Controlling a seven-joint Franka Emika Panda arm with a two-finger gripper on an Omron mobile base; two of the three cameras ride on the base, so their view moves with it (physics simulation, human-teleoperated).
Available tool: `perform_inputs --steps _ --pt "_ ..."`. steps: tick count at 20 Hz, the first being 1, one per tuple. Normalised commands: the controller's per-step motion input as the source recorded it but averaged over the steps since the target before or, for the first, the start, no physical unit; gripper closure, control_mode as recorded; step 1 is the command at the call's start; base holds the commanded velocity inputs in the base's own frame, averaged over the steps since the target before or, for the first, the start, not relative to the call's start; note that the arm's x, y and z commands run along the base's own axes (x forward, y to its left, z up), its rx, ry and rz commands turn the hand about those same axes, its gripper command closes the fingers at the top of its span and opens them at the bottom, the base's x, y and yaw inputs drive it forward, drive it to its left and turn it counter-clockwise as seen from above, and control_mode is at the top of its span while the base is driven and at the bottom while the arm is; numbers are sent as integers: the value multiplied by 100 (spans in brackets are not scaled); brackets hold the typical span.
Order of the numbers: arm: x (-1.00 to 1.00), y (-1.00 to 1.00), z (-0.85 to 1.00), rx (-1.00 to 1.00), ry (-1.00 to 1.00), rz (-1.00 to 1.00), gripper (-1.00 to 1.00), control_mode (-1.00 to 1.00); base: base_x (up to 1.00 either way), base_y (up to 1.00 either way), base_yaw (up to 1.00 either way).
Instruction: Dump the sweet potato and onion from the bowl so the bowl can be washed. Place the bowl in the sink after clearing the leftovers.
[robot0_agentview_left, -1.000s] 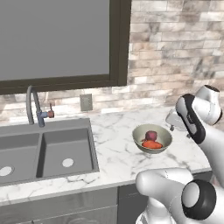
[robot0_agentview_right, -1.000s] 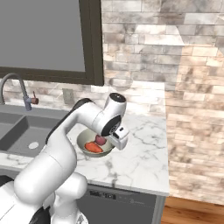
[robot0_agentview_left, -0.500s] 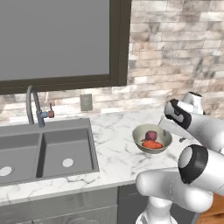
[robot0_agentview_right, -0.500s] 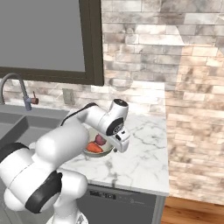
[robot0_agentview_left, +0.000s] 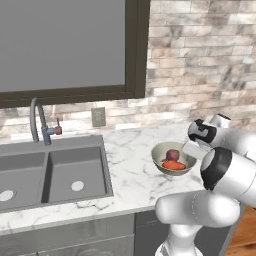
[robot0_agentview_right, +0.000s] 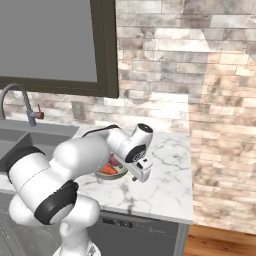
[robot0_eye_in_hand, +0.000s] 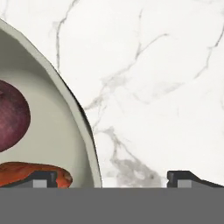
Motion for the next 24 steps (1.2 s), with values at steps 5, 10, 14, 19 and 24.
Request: perform_inputs --steps 5,10,14,19,24 --pt "20 7 -18 6 -2 0 -100 -100 0 0 0" --pt "28 6 -16 6 -2 0 100 -100 0 0 0" --pt "0 0 0 0 0 0 100 -100 0 0 0" --pt "0 0 0 0 0 0 100 -100 0 0 0" --pt "-8 0 5 0 -12 0 100 -100 0 0 0"
